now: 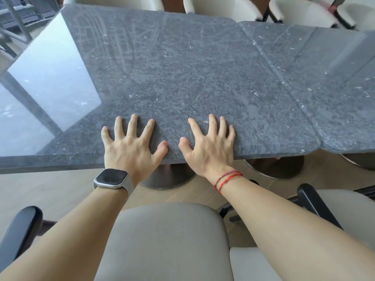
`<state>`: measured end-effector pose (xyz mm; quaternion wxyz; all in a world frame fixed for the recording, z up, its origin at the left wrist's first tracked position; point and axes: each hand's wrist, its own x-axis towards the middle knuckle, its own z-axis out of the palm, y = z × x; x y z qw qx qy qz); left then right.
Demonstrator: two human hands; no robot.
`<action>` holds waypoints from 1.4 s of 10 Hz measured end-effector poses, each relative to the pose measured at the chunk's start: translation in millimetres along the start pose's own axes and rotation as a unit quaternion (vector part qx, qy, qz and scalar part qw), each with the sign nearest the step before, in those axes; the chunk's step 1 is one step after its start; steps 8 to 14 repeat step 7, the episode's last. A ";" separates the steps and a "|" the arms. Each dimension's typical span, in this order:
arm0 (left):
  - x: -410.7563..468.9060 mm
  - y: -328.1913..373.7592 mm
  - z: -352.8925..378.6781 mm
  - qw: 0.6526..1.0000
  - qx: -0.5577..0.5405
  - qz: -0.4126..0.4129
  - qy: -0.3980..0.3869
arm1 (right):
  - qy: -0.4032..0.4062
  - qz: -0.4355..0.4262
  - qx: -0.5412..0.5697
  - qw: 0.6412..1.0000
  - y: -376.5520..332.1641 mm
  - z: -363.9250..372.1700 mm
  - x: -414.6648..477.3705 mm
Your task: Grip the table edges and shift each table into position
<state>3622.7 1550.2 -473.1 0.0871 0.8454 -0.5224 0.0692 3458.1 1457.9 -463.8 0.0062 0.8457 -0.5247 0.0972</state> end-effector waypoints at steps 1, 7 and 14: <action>-3.2 10.6 -1.1 0.999 -0.003 -0.045 -0.017 | -0.008 -0.005 0.005 1.000 0.4 -3.6 0.0; -81.0 85.9 -154.9 0.883 -0.435 -0.166 -0.052 | -0.205 -0.036 0.351 0.913 79.4 -158.9 -27.7; -81.0 85.9 -154.9 0.883 -0.435 -0.166 -0.052 | -0.205 -0.036 0.351 0.913 79.4 -158.9 -27.7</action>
